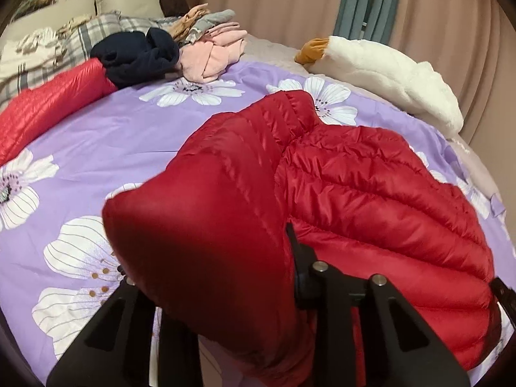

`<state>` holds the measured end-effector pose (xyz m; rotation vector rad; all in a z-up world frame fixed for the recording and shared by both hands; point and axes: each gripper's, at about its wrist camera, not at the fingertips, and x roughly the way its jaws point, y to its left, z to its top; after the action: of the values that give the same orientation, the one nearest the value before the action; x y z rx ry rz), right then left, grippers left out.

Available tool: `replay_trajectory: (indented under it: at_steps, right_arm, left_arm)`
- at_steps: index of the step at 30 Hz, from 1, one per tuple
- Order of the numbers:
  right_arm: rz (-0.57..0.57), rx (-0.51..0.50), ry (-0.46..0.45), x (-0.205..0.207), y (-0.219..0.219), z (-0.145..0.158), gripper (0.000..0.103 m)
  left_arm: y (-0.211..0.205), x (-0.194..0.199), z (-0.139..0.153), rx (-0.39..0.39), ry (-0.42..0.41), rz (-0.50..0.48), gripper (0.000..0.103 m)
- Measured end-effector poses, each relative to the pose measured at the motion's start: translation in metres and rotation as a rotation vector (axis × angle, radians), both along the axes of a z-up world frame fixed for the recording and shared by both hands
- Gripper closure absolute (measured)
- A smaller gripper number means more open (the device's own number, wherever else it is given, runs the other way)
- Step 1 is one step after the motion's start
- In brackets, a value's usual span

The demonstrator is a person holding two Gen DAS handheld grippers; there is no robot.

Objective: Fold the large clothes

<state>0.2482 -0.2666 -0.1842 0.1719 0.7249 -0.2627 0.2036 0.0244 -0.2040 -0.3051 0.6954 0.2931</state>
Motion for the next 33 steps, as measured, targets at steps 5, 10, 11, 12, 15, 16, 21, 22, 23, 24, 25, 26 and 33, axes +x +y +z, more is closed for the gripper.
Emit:
replay_trajectory:
  at_steps: [5,10,11,12,15,16,21,22,23,24,25,26,33]
  right_arm:
    - [0.027,-0.136,-0.035,-0.031,-0.021,0.004,0.069]
    - [-0.138,0.028,0.040,-0.030,-0.086,-0.013,0.069]
    - [-0.150,0.055,0.042,-0.032,-0.095,-0.014,0.069]
    - [-0.159,0.068,0.045,-0.034,-0.101,-0.015,0.069]
    - [-0.143,0.095,-0.024,-0.046,-0.108,-0.008,0.069]
    - [-0.116,0.107,-0.055,-0.049,-0.107,-0.004,0.069]
    - [-0.074,0.101,-0.060,-0.049,-0.101,-0.001,0.069]
    - [-0.087,0.109,-0.045,-0.047,-0.103,-0.003,0.069]
    - [-0.088,0.128,-0.040,-0.047,-0.106,-0.003,0.069]
    - [-0.085,0.154,-0.042,-0.047,-0.110,-0.004,0.069]
    - [-0.077,0.193,-0.047,-0.048,-0.113,-0.003,0.069]
    - [-0.067,0.209,-0.048,-0.048,-0.114,-0.003,0.069]
    - [-0.064,0.213,-0.015,-0.046,-0.119,-0.005,0.069]
  left_arm:
    - [-0.010,0.003,0.019,0.000,-0.061,-0.006,0.080]
    - [-0.034,-0.012,0.048,0.053,-0.195,-0.036,0.083]
    - [-0.040,-0.014,0.052,0.073,-0.211,-0.044,0.083]
    - [-0.047,-0.017,0.056,0.102,-0.228,-0.055,0.084]
    - [-0.062,-0.024,0.065,0.132,-0.256,-0.079,0.084]
    - [-0.066,-0.026,0.069,0.121,-0.268,-0.088,0.084]
    - [-0.098,-0.031,0.098,0.132,-0.332,-0.151,0.084]
    - [-0.108,-0.032,0.106,0.141,-0.350,-0.171,0.084]
    - [-0.115,-0.032,0.111,0.144,-0.356,-0.183,0.084]
    - [-0.122,-0.031,0.114,0.146,-0.359,-0.196,0.083]
    - [-0.129,-0.030,0.118,0.147,-0.359,-0.213,0.083]
    - [-0.136,-0.030,0.121,0.146,-0.360,-0.230,0.083]
    - [-0.192,-0.033,0.127,0.180,-0.365,-0.335,0.083]
